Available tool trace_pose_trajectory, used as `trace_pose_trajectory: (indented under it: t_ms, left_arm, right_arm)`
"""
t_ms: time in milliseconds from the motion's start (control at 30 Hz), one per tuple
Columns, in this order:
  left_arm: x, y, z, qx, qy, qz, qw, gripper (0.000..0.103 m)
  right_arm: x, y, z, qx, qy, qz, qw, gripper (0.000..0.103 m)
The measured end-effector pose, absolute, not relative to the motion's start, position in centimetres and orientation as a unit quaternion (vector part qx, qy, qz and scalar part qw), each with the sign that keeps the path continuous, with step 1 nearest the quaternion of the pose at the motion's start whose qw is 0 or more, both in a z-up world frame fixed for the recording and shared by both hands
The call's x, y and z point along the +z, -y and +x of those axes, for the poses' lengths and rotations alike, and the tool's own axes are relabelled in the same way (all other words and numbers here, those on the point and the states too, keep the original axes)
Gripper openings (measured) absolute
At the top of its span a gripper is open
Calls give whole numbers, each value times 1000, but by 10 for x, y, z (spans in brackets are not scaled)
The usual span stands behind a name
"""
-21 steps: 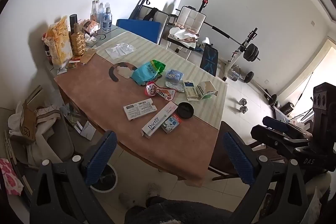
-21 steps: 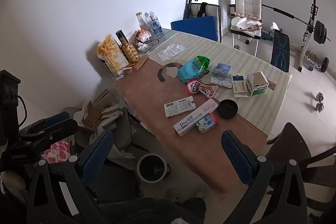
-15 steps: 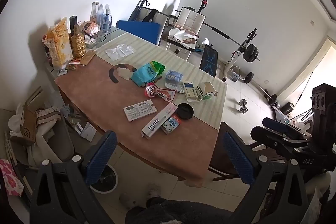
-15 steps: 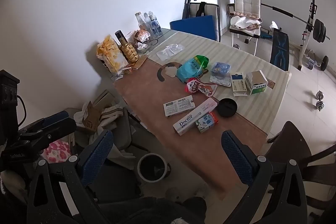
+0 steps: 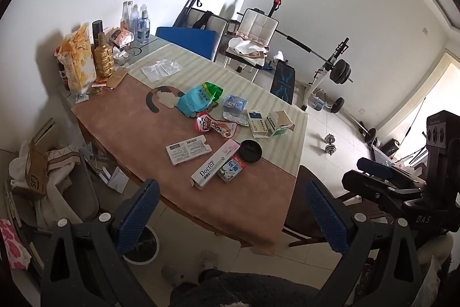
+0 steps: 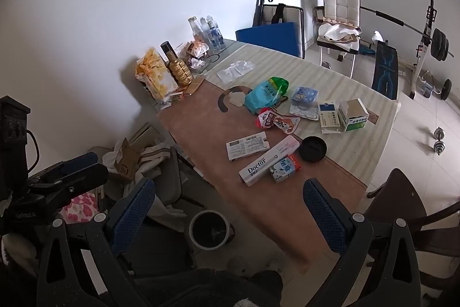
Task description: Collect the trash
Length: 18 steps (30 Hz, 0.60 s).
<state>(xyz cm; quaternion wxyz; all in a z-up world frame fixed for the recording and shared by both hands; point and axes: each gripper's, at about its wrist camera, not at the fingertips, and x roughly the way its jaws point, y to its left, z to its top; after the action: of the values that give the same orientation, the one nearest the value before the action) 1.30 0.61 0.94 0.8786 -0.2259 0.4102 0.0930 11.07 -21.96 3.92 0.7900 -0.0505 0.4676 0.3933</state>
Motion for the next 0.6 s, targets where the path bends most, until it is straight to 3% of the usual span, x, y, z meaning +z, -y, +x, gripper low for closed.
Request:
trace_pose_trajectory:
  t_ms: [600]
  left_arm:
    - [0,-1,7,86,-408,-225,880,103]
  right_arm:
    - [44,211,102,394,-468,-52,789,103]
